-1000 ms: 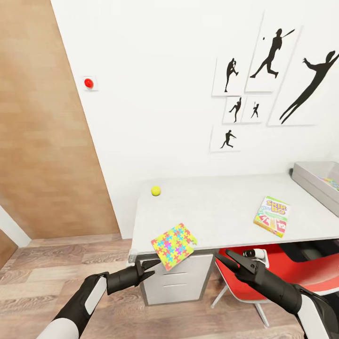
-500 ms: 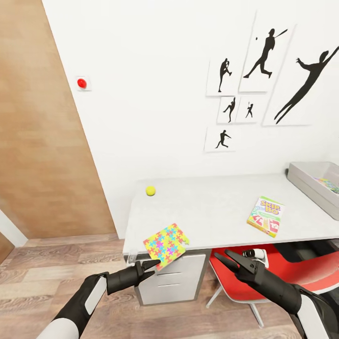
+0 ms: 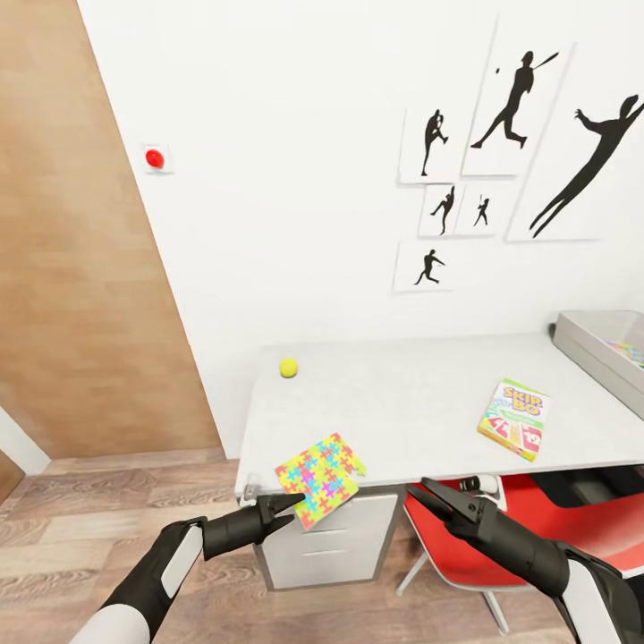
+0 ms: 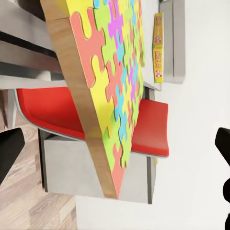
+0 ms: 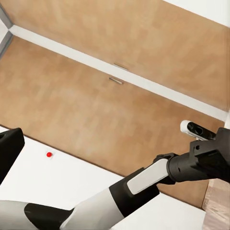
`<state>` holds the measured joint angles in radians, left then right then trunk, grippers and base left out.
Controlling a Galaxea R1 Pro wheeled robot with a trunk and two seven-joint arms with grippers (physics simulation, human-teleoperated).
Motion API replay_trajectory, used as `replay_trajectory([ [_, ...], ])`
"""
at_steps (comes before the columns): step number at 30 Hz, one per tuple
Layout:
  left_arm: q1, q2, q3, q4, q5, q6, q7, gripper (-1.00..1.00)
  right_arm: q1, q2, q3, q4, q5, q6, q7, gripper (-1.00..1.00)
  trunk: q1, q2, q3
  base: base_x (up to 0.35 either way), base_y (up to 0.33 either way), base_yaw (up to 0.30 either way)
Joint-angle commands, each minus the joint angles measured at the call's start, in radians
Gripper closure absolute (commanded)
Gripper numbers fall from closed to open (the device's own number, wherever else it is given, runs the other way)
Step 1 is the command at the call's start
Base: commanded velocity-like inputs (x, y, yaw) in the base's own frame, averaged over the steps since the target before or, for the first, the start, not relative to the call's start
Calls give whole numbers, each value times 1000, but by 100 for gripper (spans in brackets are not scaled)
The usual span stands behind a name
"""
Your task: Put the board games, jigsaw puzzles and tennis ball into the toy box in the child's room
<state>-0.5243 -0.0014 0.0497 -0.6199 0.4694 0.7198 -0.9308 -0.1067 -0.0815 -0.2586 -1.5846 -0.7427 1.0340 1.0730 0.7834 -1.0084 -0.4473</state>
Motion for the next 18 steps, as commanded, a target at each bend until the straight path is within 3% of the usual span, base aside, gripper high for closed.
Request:
replay_trajectory([
  [1,0,0,1,0,4,6,-1,-100,-1,0,-1,0,3,3,4,-100,0,-1,-1,27,11,0],
  [13,0,1,2,0,4,6,-2,-100,-1,1,-1,0,9,3,4,-100,0,-1,-1,5,2,0],
  [18,0,1,1,0,3,6,-1,-100,-1,2,-1,0,9,3,4,-100,0,-1,-1,13,-147,0],
])
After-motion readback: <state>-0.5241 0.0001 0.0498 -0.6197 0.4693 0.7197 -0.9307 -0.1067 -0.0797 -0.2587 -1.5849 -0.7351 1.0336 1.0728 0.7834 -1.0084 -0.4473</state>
